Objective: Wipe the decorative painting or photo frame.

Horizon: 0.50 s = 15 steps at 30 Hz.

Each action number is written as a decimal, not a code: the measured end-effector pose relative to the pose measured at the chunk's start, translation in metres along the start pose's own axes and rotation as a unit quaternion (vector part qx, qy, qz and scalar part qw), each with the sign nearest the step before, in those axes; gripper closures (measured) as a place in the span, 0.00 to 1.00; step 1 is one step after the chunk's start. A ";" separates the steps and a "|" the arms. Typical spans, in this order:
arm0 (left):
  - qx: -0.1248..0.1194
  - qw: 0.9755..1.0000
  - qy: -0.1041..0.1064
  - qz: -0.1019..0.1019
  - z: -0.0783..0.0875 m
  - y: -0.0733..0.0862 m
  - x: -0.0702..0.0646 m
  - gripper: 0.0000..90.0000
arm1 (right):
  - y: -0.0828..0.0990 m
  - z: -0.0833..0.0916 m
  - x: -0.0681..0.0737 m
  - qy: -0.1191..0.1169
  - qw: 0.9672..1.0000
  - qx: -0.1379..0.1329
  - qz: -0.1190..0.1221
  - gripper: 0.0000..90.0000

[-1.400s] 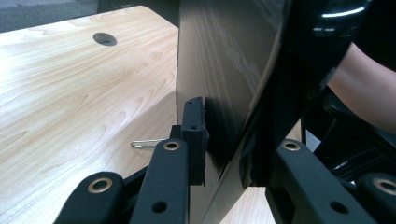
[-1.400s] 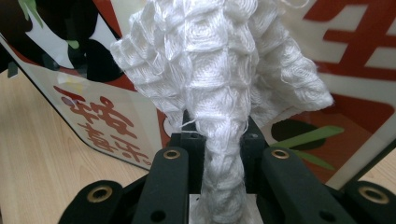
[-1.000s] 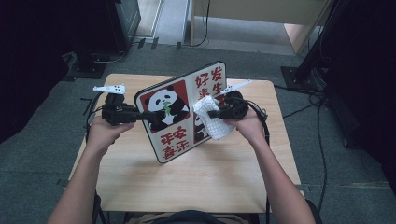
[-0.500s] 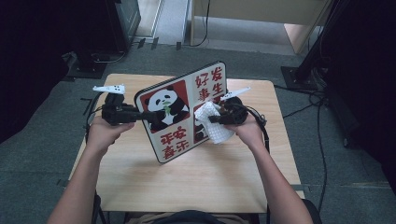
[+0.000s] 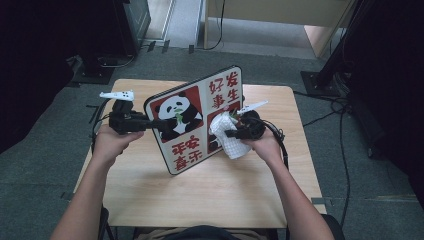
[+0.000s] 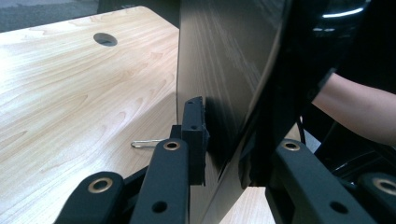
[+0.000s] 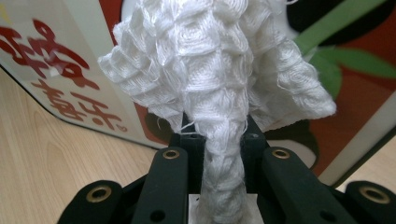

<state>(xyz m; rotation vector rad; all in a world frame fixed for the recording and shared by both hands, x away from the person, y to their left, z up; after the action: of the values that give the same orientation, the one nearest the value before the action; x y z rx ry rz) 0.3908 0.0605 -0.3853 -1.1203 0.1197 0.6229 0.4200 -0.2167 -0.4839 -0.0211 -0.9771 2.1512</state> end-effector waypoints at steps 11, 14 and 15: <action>0.002 1.000 0.001 -0.002 0.000 0.000 0.000 0.84 | 0.020 -0.017 -0.003 -0.007 1.000 0.018 -0.018 0.87; 0.003 1.000 0.001 -0.003 0.000 0.000 0.000 0.84 | 0.025 -0.021 -0.004 -0.009 1.000 0.020 -0.020 0.87; 0.003 1.000 0.001 -0.003 0.000 0.000 0.000 0.84 | 0.025 -0.021 -0.004 -0.009 1.000 0.020 -0.020 0.87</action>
<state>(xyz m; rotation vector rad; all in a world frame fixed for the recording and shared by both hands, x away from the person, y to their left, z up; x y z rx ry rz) 0.3907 0.0604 -0.3852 -1.1159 0.1195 0.6165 0.4136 -0.2166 -0.5159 0.0368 -0.9362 2.1378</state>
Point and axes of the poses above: each handheld gripper's, and its own axes: z roughly backward along the jaws, y roughly out of its underside, x roughly to its left, the point moved 8 cm from there along -z, roughly forward along the jaws, and after that the axes turned 3 degrees about -y, right-handed, at the moved point
